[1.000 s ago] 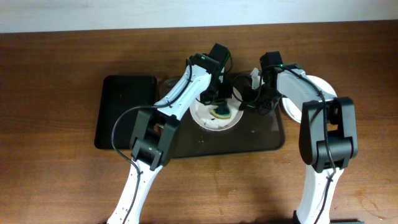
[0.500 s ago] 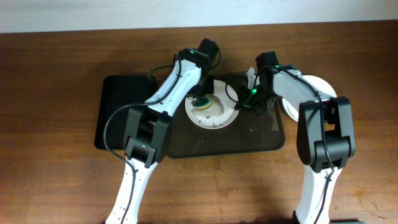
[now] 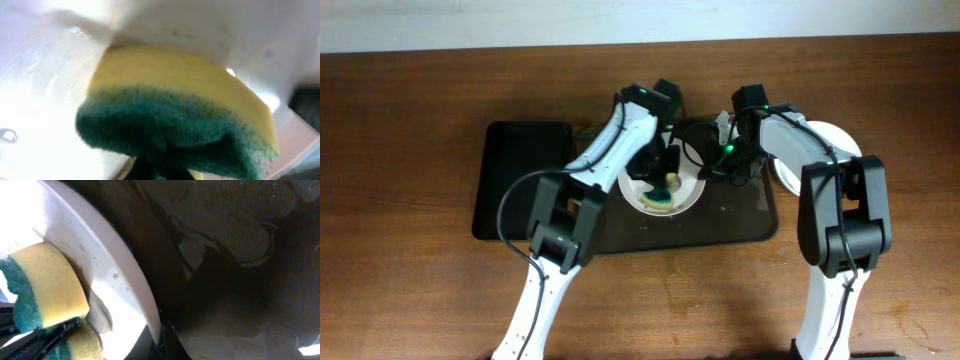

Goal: Clean dirty plates on tray and stack at the side
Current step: 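Scrub the held pink plate with the sponge in the left gripper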

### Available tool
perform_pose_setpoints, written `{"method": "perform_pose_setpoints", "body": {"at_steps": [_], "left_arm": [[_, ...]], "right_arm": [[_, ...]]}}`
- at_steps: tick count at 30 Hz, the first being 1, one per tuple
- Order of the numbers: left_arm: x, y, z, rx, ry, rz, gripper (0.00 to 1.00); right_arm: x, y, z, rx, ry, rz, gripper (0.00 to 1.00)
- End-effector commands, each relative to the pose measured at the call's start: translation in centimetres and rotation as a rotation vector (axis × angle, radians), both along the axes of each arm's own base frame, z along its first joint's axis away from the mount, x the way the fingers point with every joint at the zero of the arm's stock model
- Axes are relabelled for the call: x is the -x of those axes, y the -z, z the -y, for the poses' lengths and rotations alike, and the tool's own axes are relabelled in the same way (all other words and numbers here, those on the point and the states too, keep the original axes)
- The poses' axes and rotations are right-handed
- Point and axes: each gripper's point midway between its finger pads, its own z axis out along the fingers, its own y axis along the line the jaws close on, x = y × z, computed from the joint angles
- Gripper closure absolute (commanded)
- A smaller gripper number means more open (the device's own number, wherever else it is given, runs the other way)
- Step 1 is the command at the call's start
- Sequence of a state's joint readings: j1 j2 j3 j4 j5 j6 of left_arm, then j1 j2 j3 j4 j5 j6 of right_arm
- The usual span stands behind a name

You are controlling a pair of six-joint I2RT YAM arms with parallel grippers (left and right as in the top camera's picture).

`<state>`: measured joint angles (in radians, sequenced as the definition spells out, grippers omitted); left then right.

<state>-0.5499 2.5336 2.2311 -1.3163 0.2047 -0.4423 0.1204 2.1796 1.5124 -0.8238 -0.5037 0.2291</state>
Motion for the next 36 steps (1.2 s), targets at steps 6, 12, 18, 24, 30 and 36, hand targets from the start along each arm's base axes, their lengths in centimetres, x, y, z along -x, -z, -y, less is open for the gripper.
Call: {"method": "perform_pose_setpoints", "body": {"at_steps": [6, 12, 18, 24, 30, 36], "left_arm": [[-9.5, 1.5, -5.7, -0.195, -0.392, 0.332, 1.0], [-14.6, -2.9, -8.2, -0.119, -0.475, 0.453, 1.0], [-13.5, -3.7, -6.0, -0.073, -0.221, 0.431, 1.0], [-10.1, -1.6, -2.4, -0.101, -0.037, 0.367, 1.0], [-13.8, -5.0, -6.8, -0.148, -0.044, 0.468, 1.0], [-15.0, -8.0, -13.3, -0.285, -0.132, 0.491, 1.0]], "right_arm": [[2.6, 3.1, 1.7, 0.08, 0.019, -0.112, 0.96], [4.7, 4.6, 1.9, 0.084, 0.021, -0.16, 0.96], [4.6, 4.6, 1.8, 0.081, 0.021, -0.159, 0.96], [4.6, 4.6, 1.8, 0.081, 0.021, -0.159, 0.96], [4.6, 4.6, 1.9, 0.08, 0.022, -0.159, 0.96], [4.8, 4.4, 1.8, 0.075, 0.017, -0.163, 0.96]]}}
